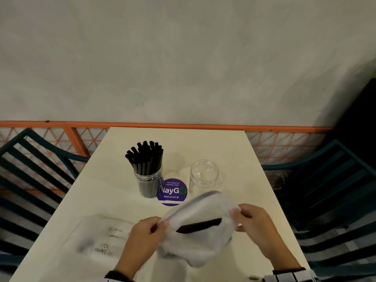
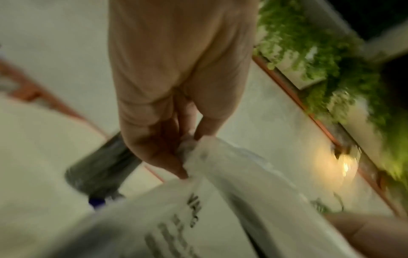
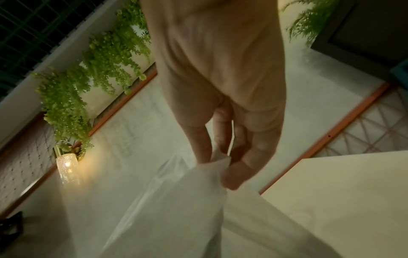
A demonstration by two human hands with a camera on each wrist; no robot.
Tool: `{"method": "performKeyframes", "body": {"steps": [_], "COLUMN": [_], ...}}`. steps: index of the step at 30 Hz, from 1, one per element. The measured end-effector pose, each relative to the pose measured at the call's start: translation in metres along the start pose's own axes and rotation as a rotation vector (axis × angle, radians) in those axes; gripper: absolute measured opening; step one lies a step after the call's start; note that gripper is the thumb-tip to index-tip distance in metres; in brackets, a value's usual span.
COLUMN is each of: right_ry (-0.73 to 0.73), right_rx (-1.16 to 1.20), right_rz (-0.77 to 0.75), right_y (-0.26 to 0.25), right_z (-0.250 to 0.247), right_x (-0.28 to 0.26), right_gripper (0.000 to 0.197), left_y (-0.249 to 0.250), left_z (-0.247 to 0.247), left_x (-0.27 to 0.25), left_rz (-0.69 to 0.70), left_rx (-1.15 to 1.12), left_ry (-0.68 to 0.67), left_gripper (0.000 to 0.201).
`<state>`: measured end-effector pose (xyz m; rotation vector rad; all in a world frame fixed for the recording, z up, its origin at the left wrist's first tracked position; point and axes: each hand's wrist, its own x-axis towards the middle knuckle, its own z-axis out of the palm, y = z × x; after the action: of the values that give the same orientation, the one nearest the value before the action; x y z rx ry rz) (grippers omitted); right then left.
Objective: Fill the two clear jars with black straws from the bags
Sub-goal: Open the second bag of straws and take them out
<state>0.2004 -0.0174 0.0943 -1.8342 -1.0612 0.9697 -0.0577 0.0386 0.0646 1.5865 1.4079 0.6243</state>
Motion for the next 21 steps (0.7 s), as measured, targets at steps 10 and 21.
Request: {"method": "performKeyframes", "body": {"steps": [10,21], "right_ry": [-0.362,-0.357], "right_rx": [0.787,1.134], "right_rz": [0.512,0.540], "right_y": [0.010,0.011], "right_z": [0.009,-0.013], "right_x": [0.004,0.006], "right_gripper": [0.028,0.039], "left_y": [0.004,0.014], "left_z": [-0.011,-0.020], "left_x": [0.012,0.006], "left_rz": [-0.377,-0.304], "left_rx": [-0.963,-1.038], "left_ry": [-0.107,-0.232], "left_gripper": [0.032,0.066]}}
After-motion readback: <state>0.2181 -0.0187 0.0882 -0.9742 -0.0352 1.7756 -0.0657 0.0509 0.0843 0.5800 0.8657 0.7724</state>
